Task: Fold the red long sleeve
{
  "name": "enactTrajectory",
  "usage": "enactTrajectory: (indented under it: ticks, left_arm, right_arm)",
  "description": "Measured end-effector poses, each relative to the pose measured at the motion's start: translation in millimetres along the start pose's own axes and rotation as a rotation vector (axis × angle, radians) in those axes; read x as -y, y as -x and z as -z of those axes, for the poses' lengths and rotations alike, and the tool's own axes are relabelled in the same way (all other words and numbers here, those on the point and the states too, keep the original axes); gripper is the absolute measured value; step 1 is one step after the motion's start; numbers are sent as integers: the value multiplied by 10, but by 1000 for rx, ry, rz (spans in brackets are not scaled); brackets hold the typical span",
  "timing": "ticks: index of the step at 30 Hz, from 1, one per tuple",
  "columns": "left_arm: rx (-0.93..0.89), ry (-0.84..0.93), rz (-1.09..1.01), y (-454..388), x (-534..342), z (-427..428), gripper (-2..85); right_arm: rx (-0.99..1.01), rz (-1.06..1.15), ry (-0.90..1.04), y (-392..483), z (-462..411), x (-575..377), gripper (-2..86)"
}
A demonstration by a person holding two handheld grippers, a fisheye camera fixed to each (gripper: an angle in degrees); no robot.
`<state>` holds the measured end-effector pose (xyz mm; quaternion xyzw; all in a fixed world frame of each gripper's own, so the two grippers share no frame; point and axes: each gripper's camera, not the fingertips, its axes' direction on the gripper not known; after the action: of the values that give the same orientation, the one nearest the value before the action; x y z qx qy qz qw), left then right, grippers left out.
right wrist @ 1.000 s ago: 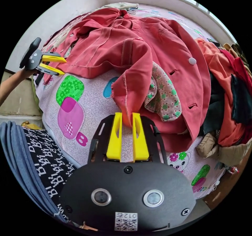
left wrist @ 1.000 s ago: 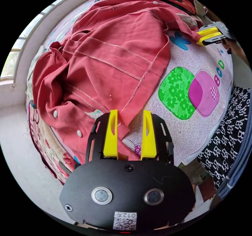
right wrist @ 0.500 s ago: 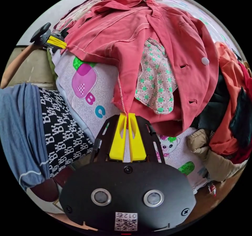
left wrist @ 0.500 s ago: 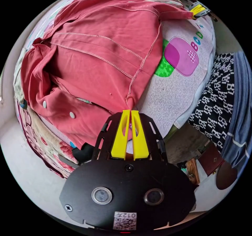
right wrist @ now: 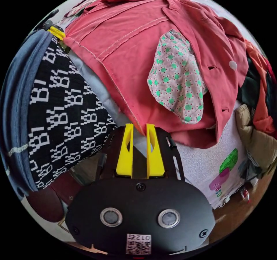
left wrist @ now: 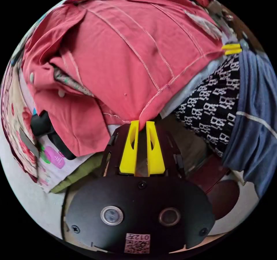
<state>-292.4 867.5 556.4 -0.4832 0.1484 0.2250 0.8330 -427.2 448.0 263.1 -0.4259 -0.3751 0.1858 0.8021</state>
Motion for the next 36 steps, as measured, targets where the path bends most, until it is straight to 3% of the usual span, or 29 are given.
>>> enactTrajectory:
  ticks: [2, 5, 13, 18, 23, 25, 27, 29, 36]
  left_arm:
    - [-176, -193, 101, 174, -199, 287, 26]
    - [-237, -362, 183, 225, -74, 560, 35]
    - [-445, -390, 218, -57, 1202, 609, 48]
    - [-171, -178, 162, -291, 938, 700, 14]
    - [-147, -71, 470, 4, -431, 257, 8]
    - [-127, -114, 485, -60, -842, 187, 10]
    - [-83, -190, 430, -219, -977, 177, 12]
    - [118, -256, 284, -528, -744, 177, 20]
    - [492, -382, -56, -1231, -42, 36, 68]
  right_arm:
    - [-36, -83, -86, 84, 127, -369, 74]
    - [-205, -265, -254, -59, 392, -818, 74]
    - [-229, -508, -303, -868, 207, -1245, 106]
    - [-186, -459, -447, -659, 380, -1260, 82]
    - [-99, -123, -477, 94, 456, -534, 73]
    - [-30, -31, -471, 322, 437, -227, 74]
    - [28, 71, -456, 593, 411, 81, 76]
    - [81, 154, -439, 932, 403, 400, 77]
    - [73, 144, -409, 1360, 532, 519, 64]
